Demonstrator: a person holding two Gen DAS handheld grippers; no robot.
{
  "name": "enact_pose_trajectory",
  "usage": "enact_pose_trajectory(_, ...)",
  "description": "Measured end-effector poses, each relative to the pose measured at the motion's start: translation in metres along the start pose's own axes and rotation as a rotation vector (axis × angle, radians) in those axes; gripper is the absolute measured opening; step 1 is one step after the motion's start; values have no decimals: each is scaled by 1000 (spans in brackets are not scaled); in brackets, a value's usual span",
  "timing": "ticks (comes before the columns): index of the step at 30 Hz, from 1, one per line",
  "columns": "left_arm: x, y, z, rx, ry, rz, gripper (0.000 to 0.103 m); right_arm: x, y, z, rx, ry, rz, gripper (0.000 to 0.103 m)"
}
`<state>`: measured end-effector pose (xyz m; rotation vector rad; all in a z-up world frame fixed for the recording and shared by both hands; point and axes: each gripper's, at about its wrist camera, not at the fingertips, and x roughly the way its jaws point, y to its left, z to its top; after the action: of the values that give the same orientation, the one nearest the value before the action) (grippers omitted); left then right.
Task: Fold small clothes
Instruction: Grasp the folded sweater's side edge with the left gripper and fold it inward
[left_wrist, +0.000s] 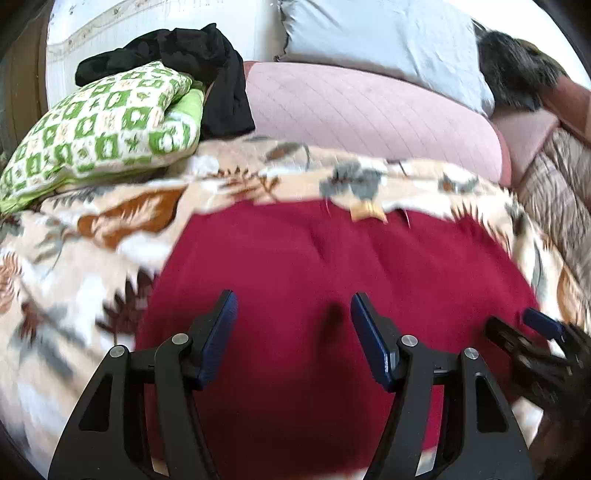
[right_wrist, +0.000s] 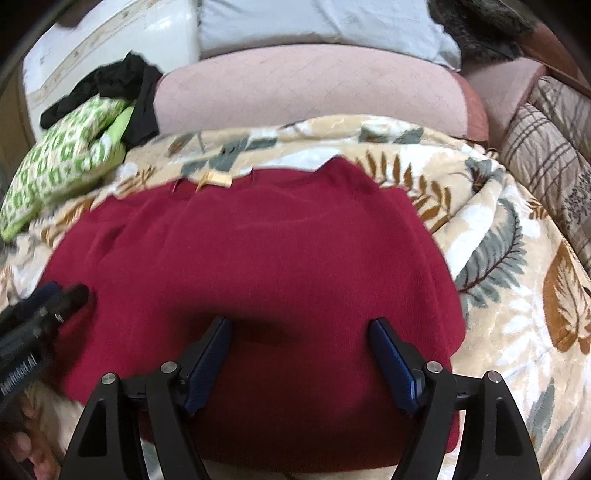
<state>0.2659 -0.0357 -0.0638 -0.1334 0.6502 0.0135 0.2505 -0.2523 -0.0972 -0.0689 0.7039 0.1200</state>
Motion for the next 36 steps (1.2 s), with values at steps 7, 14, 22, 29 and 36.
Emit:
enact_pose_trajectory(7, 91, 17, 54, -31, 302, 25, 65, 1, -17, 14, 9, -10, -45, 76)
enact_pose_trajectory(14, 107, 20, 51, -9, 314, -8, 65, 21, -12, 4, -54, 78, -99, 77)
enact_pose_trajectory(22, 107, 27, 49, -60, 310, -43, 65, -2, -5, 7, -58, 1, -134, 77)
enact_pose_trajectory(29, 73, 48, 65, -166, 287, -127, 72, 18, -17, 1, -21, 65, -125, 83)
enact_pose_trajectory(36, -19, 104, 45, -281, 145, -209, 72, -14, -20, 13, 42, -77, -96, 83)
